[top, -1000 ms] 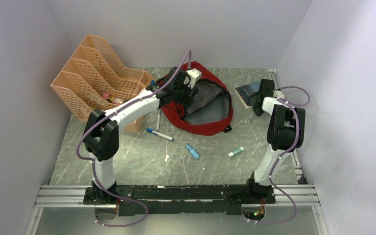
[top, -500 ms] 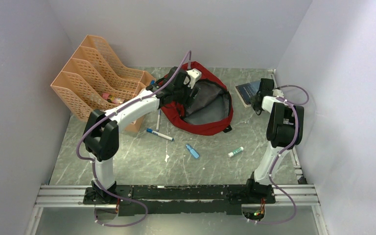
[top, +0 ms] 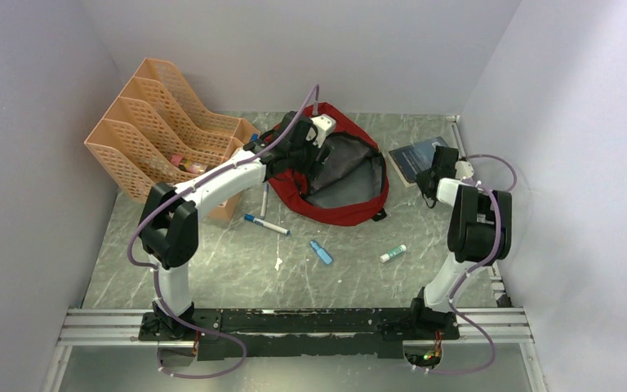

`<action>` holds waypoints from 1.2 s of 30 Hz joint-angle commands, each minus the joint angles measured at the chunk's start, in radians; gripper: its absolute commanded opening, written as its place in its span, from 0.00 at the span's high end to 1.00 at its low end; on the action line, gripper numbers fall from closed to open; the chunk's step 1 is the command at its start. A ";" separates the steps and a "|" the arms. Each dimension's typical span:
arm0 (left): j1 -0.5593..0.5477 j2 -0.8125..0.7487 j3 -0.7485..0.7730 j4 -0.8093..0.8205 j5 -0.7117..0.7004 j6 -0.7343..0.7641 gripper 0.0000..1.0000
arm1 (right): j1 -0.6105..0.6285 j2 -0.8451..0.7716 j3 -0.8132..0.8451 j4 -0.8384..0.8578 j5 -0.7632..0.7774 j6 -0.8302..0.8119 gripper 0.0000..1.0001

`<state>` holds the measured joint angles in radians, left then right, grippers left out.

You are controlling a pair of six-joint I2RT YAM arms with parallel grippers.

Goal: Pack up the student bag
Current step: Move the book to the center of the board.

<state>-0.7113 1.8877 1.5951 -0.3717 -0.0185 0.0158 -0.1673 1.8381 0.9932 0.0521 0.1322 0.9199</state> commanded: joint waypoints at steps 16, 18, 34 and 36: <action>-0.032 0.003 0.092 0.175 0.318 -0.340 0.24 | -0.007 -0.727 -0.446 -0.388 0.170 0.040 1.00; -0.066 0.035 0.123 0.197 0.326 -0.381 0.23 | -0.008 -0.771 -0.462 -0.425 0.166 0.041 1.00; -0.253 0.492 0.607 0.118 0.321 -0.401 0.22 | -0.008 -0.891 -0.596 -0.486 0.084 0.014 0.78; -0.254 0.535 0.636 0.137 0.327 -0.403 0.22 | -0.008 -0.892 -0.586 -0.488 0.084 -0.002 0.60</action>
<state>-0.9665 2.3730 2.1384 -0.2409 0.2863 -0.3859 -0.1692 0.9596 0.4095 -0.3912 0.2188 0.9489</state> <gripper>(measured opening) 0.777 0.275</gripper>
